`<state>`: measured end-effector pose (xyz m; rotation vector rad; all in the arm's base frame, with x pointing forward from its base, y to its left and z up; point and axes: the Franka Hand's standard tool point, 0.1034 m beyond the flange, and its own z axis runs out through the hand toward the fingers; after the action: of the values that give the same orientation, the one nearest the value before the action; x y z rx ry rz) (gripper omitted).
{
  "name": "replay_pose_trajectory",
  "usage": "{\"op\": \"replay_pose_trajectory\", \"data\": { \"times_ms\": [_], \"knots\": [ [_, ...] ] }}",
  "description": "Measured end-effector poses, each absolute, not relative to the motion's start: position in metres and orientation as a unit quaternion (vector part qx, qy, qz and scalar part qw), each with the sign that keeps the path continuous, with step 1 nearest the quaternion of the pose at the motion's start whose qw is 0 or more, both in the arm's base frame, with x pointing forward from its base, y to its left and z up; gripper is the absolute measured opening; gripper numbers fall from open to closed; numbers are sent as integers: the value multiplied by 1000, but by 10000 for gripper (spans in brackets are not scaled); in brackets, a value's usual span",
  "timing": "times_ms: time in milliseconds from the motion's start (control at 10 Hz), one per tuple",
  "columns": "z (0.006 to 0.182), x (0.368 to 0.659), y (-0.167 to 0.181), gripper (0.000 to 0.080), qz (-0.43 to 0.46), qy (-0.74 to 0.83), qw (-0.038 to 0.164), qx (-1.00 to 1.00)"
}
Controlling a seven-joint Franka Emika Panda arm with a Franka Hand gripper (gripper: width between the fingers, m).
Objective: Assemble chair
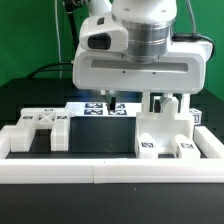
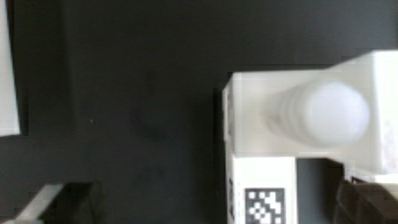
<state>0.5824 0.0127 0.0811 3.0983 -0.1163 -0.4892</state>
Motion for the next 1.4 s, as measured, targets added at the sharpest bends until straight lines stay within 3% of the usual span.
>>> {"op": "replay_pose_trajectory", "data": {
  "times_ms": [800, 1100, 1400],
  "knots": [
    [83, 602, -15, 649, -127, -21, -3, 992],
    [84, 612, -30, 649, -11, 11, 11, 1000],
    [96, 606, -77, 649, 85, 69, 34, 993]
  ]
}}
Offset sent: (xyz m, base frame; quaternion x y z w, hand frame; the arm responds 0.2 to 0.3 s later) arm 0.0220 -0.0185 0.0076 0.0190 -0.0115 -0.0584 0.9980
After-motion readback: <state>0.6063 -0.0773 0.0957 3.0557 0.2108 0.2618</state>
